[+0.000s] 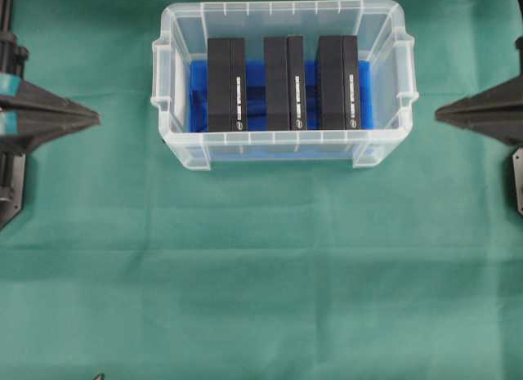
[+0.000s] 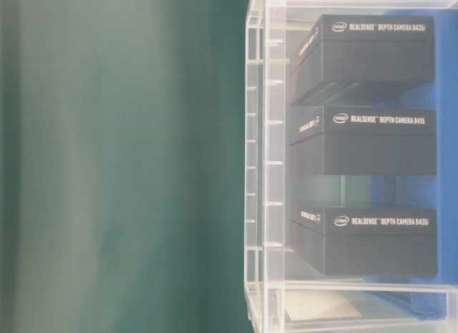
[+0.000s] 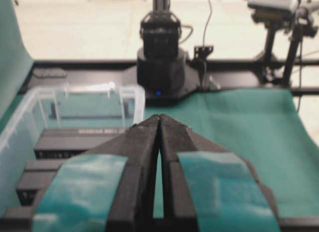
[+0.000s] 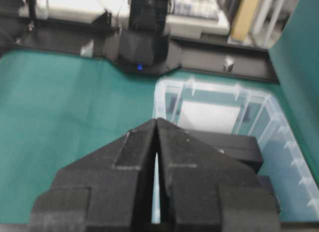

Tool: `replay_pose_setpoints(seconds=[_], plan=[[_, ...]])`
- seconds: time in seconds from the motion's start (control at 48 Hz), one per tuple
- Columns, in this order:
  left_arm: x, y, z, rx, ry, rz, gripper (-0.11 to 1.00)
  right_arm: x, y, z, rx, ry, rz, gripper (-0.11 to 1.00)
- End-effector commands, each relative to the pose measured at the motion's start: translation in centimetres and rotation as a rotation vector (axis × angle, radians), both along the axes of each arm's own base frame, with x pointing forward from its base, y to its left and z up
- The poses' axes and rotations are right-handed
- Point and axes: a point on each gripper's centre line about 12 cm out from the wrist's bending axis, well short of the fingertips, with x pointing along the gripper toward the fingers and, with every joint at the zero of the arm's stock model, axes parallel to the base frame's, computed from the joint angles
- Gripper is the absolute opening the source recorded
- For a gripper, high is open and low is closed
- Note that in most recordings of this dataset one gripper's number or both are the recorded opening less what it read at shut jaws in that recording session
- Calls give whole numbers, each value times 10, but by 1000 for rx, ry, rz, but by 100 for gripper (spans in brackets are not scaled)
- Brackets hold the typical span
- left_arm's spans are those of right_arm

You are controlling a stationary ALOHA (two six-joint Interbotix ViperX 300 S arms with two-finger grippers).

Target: Take out the box from the case.

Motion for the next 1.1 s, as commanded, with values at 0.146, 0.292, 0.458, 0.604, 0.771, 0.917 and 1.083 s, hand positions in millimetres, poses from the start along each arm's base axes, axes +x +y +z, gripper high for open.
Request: replay_pose_setpoints(seconds=[0.146,0.292,0.458,0.604,0.771,0.917,1.083], plan=[[0,-5,43,3,-5,-25,1,6,0,43,3,-23,-2,1],[3,-7,50,2,32,-34,1,10,0,43,3,20,-2,1],[6,-9,50,-30,85,-40,1,7,0,33,16,124,-3,1],[9,-11,36,-124,288,-35,1,0,0,18,82,328,-19,1],[9,-14,29,-235,541,4,1,-12,0,16,230,574,-86,1],[7,-17,17,-301,797,59,1,-21,-1,7,371,799,-194,1],[7,-17,7,-351,941,122,1,-28,-2,-9,487,988,-337,1]])
